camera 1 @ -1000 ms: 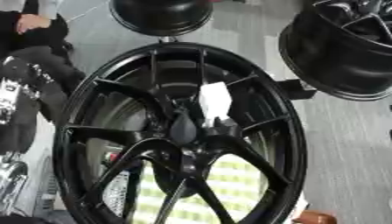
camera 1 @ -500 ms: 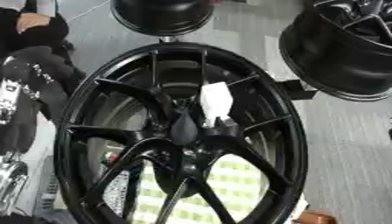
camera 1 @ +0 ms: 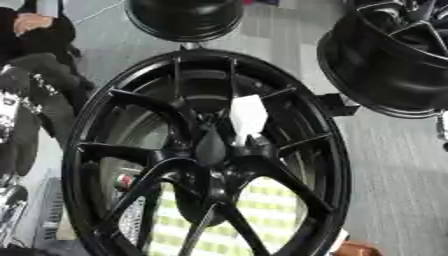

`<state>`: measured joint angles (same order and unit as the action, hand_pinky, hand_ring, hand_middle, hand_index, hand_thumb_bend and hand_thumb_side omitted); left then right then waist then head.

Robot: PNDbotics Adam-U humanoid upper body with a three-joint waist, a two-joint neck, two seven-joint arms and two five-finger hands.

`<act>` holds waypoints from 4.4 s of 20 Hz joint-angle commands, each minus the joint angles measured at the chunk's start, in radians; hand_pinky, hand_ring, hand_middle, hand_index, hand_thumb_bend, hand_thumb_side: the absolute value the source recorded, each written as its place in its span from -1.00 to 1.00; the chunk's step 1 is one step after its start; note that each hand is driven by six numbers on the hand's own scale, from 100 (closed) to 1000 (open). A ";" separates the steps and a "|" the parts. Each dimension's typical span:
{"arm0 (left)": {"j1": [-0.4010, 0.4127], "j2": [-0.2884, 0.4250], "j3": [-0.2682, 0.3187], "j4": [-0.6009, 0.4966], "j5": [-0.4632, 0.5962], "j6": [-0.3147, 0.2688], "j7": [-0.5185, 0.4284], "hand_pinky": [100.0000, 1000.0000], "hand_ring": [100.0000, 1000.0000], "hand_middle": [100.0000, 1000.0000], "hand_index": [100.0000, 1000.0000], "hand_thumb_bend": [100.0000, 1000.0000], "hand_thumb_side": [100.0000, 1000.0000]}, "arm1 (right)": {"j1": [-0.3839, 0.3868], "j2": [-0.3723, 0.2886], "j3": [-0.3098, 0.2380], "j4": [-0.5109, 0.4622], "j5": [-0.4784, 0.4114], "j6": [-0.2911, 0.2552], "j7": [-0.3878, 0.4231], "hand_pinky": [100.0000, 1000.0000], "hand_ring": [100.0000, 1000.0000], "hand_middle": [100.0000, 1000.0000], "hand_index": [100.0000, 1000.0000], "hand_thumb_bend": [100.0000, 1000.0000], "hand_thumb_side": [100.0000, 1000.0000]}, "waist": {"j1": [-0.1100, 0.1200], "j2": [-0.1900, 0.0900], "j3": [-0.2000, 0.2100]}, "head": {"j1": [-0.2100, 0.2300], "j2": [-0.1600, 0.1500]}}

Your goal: Pull the pin out of the wheel hub.

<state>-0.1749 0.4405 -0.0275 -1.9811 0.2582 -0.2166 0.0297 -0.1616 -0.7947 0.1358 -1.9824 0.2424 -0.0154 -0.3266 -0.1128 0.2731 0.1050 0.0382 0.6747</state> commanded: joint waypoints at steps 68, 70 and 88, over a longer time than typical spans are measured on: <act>-0.001 0.055 0.049 -0.019 -0.005 0.030 0.073 0.47 0.22 0.15 0.44 -1.00 0.31 | -0.877 -0.099 0.375 -0.018 -0.014 0.322 1.136 0.80 0.71 0.49 0.60 -1.00 0.38 | -0.040 -0.052 0.084 | -0.118 0.025; -0.002 0.057 0.048 -0.019 -0.006 0.032 0.072 0.47 0.22 0.15 0.44 -1.00 0.31 | -0.868 -0.099 0.378 -0.018 0.004 0.335 1.143 0.80 0.73 0.51 0.61 -1.00 0.38 | -0.046 -0.051 0.087 | -0.116 0.027; -0.009 0.063 0.041 -0.019 -0.017 0.043 0.066 0.47 0.21 0.13 0.43 -1.00 0.34 | -0.815 -0.095 0.398 -0.018 0.032 0.405 1.132 0.82 0.82 0.56 0.64 -0.65 -0.07 | -0.077 -0.029 0.101 | -0.115 0.050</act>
<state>-0.1712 0.4827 0.0104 -1.9811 0.2468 -0.1767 0.0962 -0.9662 -0.8749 0.5438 -1.9931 0.2663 0.3734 0.8034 -0.1991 0.2572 0.2061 -0.0747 0.7285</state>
